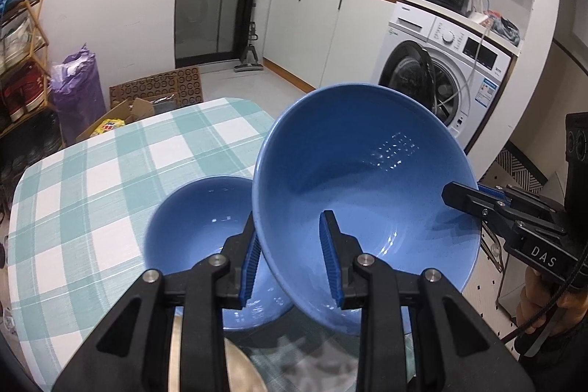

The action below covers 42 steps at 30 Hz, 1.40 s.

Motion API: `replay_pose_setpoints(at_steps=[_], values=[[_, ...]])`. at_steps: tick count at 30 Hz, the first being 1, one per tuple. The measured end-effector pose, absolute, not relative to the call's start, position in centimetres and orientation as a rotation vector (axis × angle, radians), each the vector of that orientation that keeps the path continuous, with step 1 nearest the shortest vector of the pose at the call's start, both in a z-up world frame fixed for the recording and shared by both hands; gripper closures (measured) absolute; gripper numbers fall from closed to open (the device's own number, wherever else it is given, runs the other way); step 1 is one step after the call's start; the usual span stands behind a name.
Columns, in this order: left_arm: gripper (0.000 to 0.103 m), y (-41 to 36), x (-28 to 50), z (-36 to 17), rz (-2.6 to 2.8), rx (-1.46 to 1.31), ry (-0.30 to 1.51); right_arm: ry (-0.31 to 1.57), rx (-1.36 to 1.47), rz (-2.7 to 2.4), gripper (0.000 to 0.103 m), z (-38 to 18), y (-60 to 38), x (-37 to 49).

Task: Organize plates and bowls
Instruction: 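Lift the blue bowl with both grippers and carry it over the nested bowls, then lower the bowl into the nested blue bowls and open both grippers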

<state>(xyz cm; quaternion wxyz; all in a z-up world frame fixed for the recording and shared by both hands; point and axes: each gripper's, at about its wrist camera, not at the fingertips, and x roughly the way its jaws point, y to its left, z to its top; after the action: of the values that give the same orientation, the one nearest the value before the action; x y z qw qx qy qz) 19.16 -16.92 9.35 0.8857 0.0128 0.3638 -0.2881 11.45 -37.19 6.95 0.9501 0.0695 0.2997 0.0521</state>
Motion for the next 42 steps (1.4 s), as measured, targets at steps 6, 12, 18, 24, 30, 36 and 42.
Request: replay_pose_setpoints(at_steps=[6,12,18,24,30,36,42], values=[[0.073,-15.1,19.5,9.3,-0.561,0.009,0.758,0.625,0.146,0.145,0.087,7.0,-35.4,13.0],[0.073,-13.2,19.8,9.2,-0.519,-0.006,0.761,0.635,0.14,0.181,0.087,7.0,-33.5,14.6],[0.073,-11.4,20.3,8.7,-0.476,-0.02,0.774,0.652,0.138,0.222,0.087,6.6,-31.8,16.4],[0.073,-10.2,20.8,7.7,-0.446,-0.03,0.796,0.684,0.14,0.253,0.087,5.3,-30.1,18.1],[0.073,-9.6,21.6,6.4,-0.427,-0.038,0.824,0.718,0.137,0.264,0.087,3.6,-29.2,19.6],[0.073,-9.8,22.4,5.3,-0.419,-0.034,0.846,0.747,0.13,0.26,0.087,2.2,-29.3,20.9],[0.073,-10.0,22.8,4.6,-0.413,-0.028,0.859,0.762,0.11,0.247,0.087,1.2,-29.2,21.5]])
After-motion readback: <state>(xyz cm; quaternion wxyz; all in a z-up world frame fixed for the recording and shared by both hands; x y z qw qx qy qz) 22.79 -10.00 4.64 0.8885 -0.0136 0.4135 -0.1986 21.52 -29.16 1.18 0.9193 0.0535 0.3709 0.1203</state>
